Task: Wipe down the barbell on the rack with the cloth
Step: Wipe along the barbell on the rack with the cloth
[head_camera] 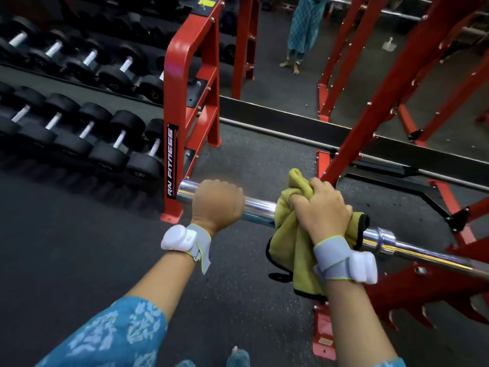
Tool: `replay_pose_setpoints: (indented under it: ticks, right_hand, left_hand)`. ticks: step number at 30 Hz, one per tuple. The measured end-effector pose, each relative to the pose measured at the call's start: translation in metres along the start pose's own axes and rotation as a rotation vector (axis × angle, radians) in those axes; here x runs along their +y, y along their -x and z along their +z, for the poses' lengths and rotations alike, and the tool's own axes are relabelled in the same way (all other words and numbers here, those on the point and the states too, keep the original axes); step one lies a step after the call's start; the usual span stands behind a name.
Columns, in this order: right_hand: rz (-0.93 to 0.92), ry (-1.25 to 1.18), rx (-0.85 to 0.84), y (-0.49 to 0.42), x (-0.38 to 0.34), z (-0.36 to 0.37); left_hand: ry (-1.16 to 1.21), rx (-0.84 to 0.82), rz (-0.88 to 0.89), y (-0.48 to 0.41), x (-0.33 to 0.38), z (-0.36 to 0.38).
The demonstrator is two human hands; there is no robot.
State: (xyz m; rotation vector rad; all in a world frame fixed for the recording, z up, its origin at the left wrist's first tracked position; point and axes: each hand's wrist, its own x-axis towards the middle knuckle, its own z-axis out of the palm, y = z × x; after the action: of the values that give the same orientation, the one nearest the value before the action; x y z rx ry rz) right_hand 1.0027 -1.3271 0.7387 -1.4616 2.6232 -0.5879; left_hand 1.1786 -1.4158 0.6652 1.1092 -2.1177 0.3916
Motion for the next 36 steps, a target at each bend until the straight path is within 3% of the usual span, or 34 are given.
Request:
replay_pose_setpoints:
  ticks: [4,9,13,17,21,23,26,30,33,36]
  right_hand:
    - [-0.110,0.039,-0.100,-0.005,-0.024,0.007]
    - [-0.378,-0.022,0.048,0.019,-0.010,0.011]
    - [-0.170,-0.044,0.122,0.018,0.010,0.002]
    - [0.063,-0.032,-0.056,-0.004,-0.012,-0.002]
    - [-0.070,0.048,-0.112,-0.007,-0.034,0.009]
    - [-0.218,0.103,-0.025,0.006,-0.035,0.016]
    - [-0.388,0.001,0.125,0.026,-0.021,0.019]
    - [-0.238,-0.036,0.203,0.025,-0.004,0.013]
    - [-0.025,0.006,0.069,0.009,-0.021,0.011]
    - [-0.054,0.033,-0.051,0.000,-0.041,0.013]
  left_hand:
    - [0.005,0.082,0.038,0.002,-0.002,0.005]
    - [0.033,0.119,0.048,0.006,-0.003,0.009]
    - [0.032,0.129,0.053,0.004,-0.003,0.008]
    - [0.034,0.117,0.051,0.004,-0.003,0.007]
    - [0.023,0.107,0.048,0.003,-0.002,0.006]
    - [0.017,0.108,0.054,0.003,-0.003,0.006]
    - [0.024,0.095,0.054,0.002,-0.002,0.005]
    - [0.024,0.072,0.042,0.002,-0.002,0.003]
    - [0.041,0.030,0.024,0.000,-0.002,0.001]
    - [0.050,0.004,0.023,0.001,0.000,-0.001]
